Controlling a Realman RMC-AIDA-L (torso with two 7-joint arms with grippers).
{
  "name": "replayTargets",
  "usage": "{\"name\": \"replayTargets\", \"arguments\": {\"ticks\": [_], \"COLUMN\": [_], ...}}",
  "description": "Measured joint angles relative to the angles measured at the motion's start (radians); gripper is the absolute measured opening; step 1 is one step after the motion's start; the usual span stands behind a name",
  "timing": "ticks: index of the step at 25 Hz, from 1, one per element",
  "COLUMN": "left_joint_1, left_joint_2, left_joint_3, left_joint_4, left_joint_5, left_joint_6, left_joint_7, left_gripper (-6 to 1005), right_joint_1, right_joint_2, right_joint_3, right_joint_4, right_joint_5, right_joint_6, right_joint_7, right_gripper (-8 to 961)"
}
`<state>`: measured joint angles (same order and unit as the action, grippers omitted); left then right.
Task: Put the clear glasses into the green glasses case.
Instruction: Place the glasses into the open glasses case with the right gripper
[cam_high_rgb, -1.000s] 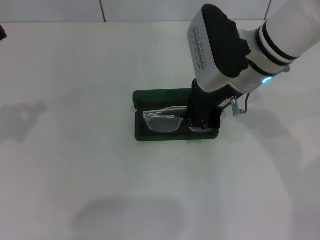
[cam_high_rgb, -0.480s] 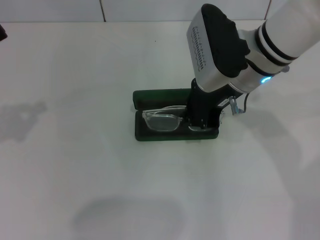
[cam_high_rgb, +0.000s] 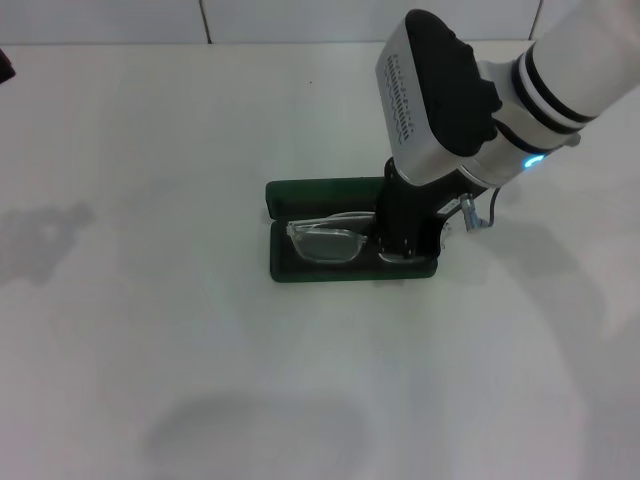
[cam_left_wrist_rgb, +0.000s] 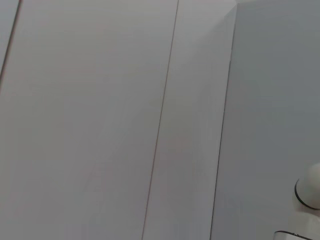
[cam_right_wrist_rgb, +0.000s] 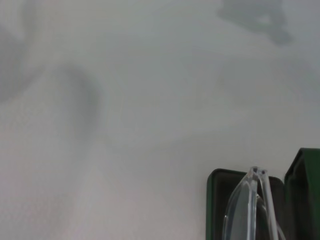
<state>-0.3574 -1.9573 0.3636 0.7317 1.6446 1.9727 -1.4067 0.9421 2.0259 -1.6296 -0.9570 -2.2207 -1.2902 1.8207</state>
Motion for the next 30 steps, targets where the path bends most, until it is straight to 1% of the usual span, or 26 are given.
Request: {"name": "replayTargets", "arguments": {"ticks": [11, 16, 20, 23, 30], "left_joint_1": [0.001, 0.002, 0.002, 0.002, 0.000], "left_joint_2": [-0.001, -0.002, -0.002, -0.002, -0.002], "left_joint_3": [0.000, 0.000, 0.000, 0.000, 0.000], "left_joint_4": [-0.009, -0.009, -0.009, -0.009, -0.010], "left_joint_5": [0.005, 0.009, 0.010, 0.011, 0.011], "left_joint_6": [0.000, 0.000, 0.000, -0.001, -0.002], "left_joint_7": [0.000, 0.002, 0.003, 0.003, 0.003], "left_gripper": [88, 88, 88, 88, 88], "right_joint_1": [-0.002, -0.002, -0.002, -0.006, -0.040], "right_joint_2": [0.001, 0.001, 0.000, 0.000, 0.000], "right_joint_3": [0.003, 0.004, 0.004, 0.004, 0.001], "right_joint_4": [0.011, 0.005, 0.001, -0.014, -0.104], "right_joint_5": [0.001, 0.001, 0.001, 0.002, -0.006], "right_joint_6": [0.008, 0.009, 0.006, -0.015, -0.124], "right_joint_7": [0.002, 0.004, 0.009, 0.024, 0.127], "right_gripper": [78, 150, 150, 150, 150]}}
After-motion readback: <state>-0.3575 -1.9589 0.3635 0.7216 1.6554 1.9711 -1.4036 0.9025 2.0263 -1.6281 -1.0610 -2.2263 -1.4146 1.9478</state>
